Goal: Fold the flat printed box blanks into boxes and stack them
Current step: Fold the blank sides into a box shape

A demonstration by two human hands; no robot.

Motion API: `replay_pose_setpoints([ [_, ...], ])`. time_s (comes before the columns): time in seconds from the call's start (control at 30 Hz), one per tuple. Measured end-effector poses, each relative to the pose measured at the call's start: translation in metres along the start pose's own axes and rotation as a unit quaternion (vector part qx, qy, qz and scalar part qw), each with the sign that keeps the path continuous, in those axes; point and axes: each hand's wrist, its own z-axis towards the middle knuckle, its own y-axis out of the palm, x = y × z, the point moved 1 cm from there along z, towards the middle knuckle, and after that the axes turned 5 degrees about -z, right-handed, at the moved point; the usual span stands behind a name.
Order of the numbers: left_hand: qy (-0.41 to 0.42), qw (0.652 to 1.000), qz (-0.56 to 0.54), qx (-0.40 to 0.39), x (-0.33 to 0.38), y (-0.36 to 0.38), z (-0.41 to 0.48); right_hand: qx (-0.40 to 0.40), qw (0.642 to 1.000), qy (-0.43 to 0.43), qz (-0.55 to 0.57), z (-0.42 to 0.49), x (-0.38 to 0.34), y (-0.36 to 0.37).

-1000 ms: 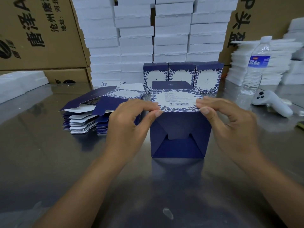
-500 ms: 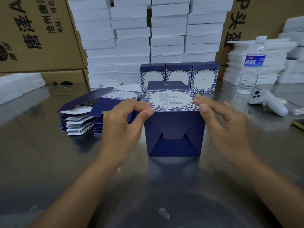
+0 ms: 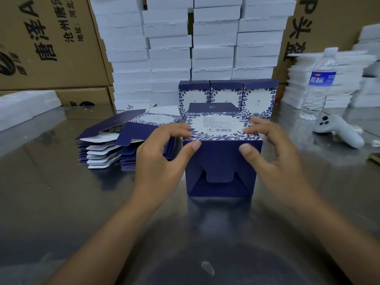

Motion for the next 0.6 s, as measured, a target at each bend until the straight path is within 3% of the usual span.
replay_pose_setpoints([
  [0.13, -0.115, 0.987, -0.052, -0.098, -0.008, 0.005, -0.006, -0.054, 0.998, 0.0, -0.011, -0.004, 0.001, 0.004],
  [0.23, -0.139, 0.98, -0.042, -0.133, -0.013, 0.012, -0.014, -0.033, 0.999, -0.021, -0.027, -0.004, 0.004, 0.004],
  [0.6, -0.092, 0.994, 0.009, -0.056, -0.005, 0.017, -0.015, 0.037, 0.997, -0.048, -0.046, -0.004, 0.007, 0.007],
])
